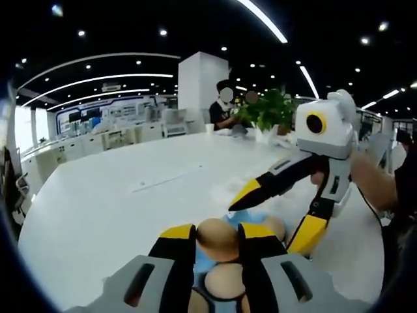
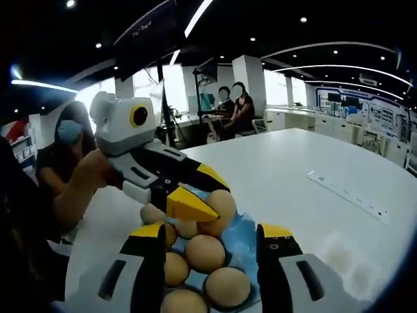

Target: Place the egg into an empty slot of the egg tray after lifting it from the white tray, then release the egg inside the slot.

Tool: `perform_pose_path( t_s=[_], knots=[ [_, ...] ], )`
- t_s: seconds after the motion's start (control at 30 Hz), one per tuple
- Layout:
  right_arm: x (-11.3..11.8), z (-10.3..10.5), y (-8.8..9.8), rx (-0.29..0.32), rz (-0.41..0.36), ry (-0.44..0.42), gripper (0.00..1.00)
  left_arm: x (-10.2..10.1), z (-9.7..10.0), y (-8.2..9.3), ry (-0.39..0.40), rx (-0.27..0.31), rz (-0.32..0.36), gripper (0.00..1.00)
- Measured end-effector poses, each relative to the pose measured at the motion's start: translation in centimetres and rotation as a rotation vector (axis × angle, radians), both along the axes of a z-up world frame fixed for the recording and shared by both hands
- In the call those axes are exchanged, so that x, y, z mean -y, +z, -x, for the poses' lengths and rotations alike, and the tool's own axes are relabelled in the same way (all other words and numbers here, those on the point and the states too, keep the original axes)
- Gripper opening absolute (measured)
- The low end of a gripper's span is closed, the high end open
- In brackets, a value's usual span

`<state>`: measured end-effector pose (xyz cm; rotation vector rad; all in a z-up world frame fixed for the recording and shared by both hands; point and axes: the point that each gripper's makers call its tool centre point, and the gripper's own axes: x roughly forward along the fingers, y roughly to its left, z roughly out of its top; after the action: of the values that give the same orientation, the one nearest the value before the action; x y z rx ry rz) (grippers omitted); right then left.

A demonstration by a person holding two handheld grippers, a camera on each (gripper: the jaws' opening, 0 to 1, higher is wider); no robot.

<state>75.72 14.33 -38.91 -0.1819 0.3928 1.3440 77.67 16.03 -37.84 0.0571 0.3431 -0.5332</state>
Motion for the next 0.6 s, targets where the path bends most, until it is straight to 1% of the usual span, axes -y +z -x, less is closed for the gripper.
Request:
perform_pose_path(
  t_s=[0.1, 0.17, 0.2, 0.23, 0.27, 0.33, 0.37, 0.43, 0.47, 0.6],
  knots=[
    [-0.2, -0.1, -0.5, -0.011, 0.011, 0.003, 0.54, -0.1, -0.1, 0.0, 0.000, -0.001, 0.003, 0.26],
    [-0.2, 0.1, -0.6, -0.024, 0.006, 0.003, 0.51, -0.1, -0.1, 0.0, -0.002, -0.002, 0.002, 0.26],
    [-0.2, 0.0, -0.6, -0.035, -0.001, 0.002, 0.49, -0.1, -0.1, 0.0, -0.003, -0.001, 0.003, 0.26],
    [-0.3, 0.1, -0.6, -0.060, -0.013, 0.005, 0.45, -0.1, 0.0, 0.0, -0.003, -0.001, 0.005, 0.26],
    [-0.5, 0.0, -0.6, -0.068, -0.019, 0.005, 0.43, 0.0, 0.1, 0.0, -0.002, -0.003, 0.011, 0.26],
    [-0.8, 0.4, -1.0, -0.090, -0.007, 0.025, 0.35, 0.0, 0.2, -0.1, -0.004, -0.004, 0.030, 0.26],
    [-1.0, 0.4, -1.3, -0.102, -0.006, 0.029, 0.33, -0.2, 0.2, 0.0, 0.000, -0.010, 0.050, 0.26],
    [-1.2, 0.7, -1.5, -0.117, -0.008, 0.029, 0.35, -0.2, 0.2, 0.0, -0.002, -0.010, 0.054, 0.26],
    [-1.4, 0.8, -1.3, -0.143, -0.025, 0.029, 0.34, -0.2, 0.3, 0.1, -0.001, -0.012, 0.059, 0.26],
    [-1.4, 1.0, -1.2, -0.144, -0.024, 0.041, 0.33, -0.5, 0.1, 0.1, 0.001, -0.019, 0.078, 0.25]
  ],
)
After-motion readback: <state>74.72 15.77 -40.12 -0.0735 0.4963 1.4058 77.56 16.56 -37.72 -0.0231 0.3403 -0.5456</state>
